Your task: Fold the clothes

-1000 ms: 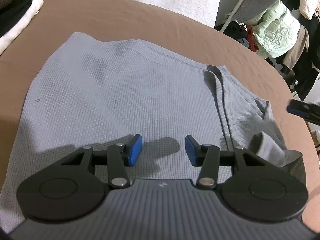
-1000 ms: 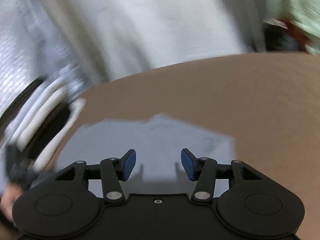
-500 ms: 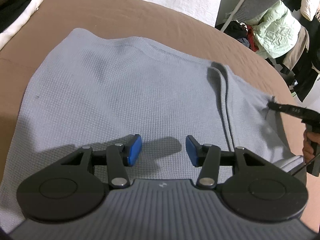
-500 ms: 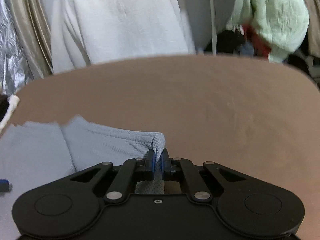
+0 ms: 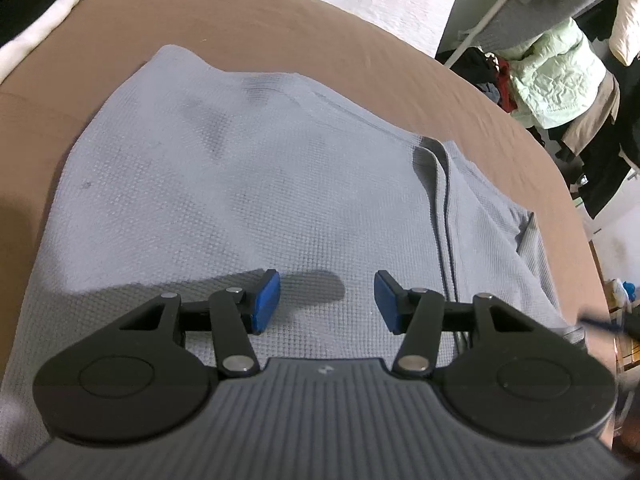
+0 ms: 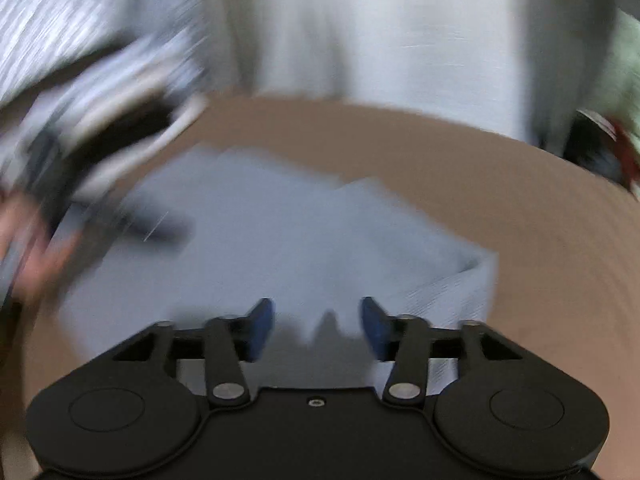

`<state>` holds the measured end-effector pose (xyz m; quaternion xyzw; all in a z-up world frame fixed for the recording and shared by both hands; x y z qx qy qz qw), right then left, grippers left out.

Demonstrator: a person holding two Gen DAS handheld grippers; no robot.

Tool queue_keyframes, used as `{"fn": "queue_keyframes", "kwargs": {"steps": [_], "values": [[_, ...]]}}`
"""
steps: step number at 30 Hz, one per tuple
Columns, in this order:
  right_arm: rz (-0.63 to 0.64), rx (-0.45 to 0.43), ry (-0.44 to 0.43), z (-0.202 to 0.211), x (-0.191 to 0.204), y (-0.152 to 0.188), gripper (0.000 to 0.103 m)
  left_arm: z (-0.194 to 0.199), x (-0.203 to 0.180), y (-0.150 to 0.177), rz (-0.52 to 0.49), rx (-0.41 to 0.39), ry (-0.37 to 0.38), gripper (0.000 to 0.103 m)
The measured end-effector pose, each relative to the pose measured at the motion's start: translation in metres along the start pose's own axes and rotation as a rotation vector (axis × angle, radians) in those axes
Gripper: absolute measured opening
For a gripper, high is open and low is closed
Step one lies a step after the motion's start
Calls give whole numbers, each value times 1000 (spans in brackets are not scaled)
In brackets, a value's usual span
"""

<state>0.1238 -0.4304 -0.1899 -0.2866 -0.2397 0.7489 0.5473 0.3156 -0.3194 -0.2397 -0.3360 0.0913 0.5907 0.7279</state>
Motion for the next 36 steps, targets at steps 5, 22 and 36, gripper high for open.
{"fn": "queue_keyframes", "kwargs": {"steps": [5, 22, 36], "values": [[486, 136, 232, -43, 37, 26, 67, 7, 1, 3, -11, 1, -17, 51], [-843, 68, 426, -55, -215, 73, 15, 68, 94, -5, 117, -42, -121, 56], [-475, 1, 80, -58, -104, 9, 44, 51, 82, -12, 5, -81, -191, 58]]}}
Point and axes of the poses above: each gripper's, at about its wrist camera, not at the fingertips, and z roughly against the way its jaws point, x to its left, y to its underside, the point moved 10 cm from there along -z, roughly the way its jaws point, and after that the axes turned 13 degrees about z, right-handed, at the moved point
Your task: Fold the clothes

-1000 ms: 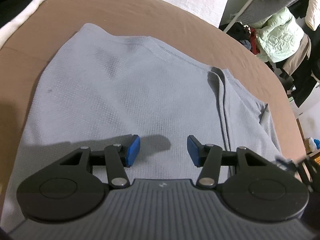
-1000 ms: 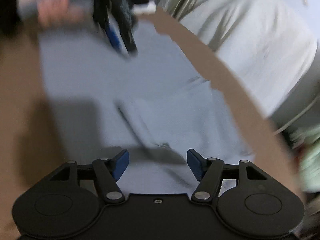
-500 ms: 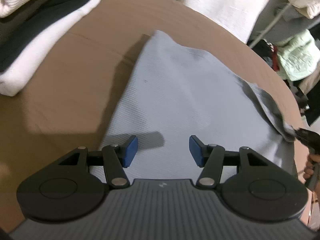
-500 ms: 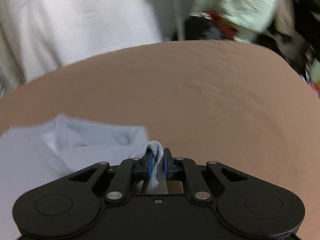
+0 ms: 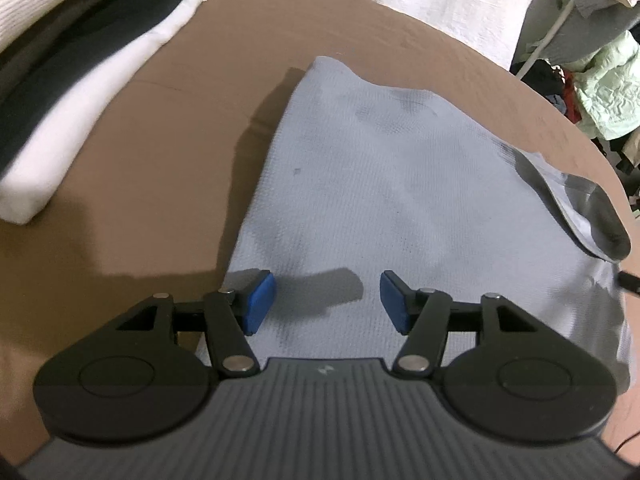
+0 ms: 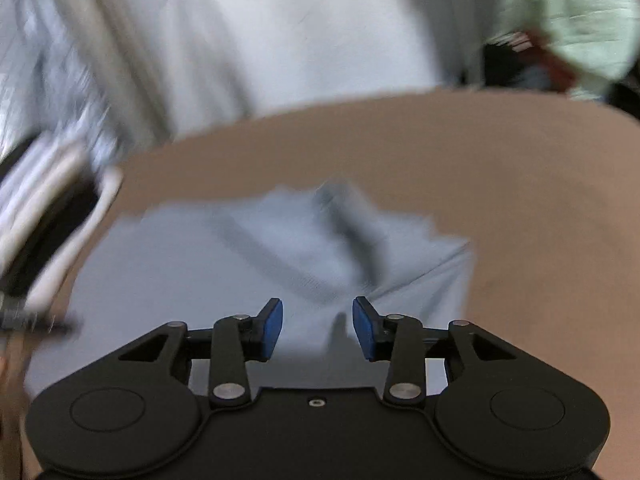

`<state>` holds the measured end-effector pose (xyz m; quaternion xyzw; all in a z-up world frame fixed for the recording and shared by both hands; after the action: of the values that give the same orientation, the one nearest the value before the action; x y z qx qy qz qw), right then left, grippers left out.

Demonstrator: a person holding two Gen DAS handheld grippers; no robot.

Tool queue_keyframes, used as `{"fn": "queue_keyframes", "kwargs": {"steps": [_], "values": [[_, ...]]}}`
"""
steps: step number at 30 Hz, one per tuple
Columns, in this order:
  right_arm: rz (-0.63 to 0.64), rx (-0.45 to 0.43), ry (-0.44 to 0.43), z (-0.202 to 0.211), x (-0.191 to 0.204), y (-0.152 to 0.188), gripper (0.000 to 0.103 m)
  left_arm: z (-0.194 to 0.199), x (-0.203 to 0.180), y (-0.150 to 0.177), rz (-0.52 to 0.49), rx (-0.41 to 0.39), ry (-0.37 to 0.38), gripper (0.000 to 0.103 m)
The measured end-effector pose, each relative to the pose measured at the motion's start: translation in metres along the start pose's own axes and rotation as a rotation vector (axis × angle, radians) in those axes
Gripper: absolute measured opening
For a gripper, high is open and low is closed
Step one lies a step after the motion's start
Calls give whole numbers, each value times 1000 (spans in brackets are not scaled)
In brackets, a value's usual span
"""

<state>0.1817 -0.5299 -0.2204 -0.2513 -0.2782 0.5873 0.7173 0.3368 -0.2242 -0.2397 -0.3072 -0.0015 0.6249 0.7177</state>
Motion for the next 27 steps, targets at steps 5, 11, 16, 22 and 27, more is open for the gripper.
{"fn": "queue_keyframes", "kwargs": {"steps": [5, 11, 16, 22, 27], "values": [[59, 120, 155, -68, -6, -9, 54, -3, -4, -2, -26, -19, 2, 60], [-99, 12, 324, -92, -71, -59, 57, 3, -5, 12, -120, 3, -9, 62], [-114, -116, 455, -75, -105, -102, 57, 3, -15, 15, -180, -20, -40, 63], [-115, -106, 269, -43, -58, -70, 60, 8, -17, 11, -146, -40, -18, 63], [-6, 43, 350, -13, -23, 28, 60, 21, -24, 21, -130, -38, 9, 63]]}}
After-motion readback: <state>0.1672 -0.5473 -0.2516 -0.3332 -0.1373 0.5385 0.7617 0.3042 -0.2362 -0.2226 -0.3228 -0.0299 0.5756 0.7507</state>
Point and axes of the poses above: each gripper's, at about its wrist camera, not at the fingertips, and z roughly against the way its jaws point, x to its left, y to its underside, the point moved 10 cm from there along -z, roughly the way its jaws point, and after that the axes turned 13 degrees about z, right-handed, at the moved point
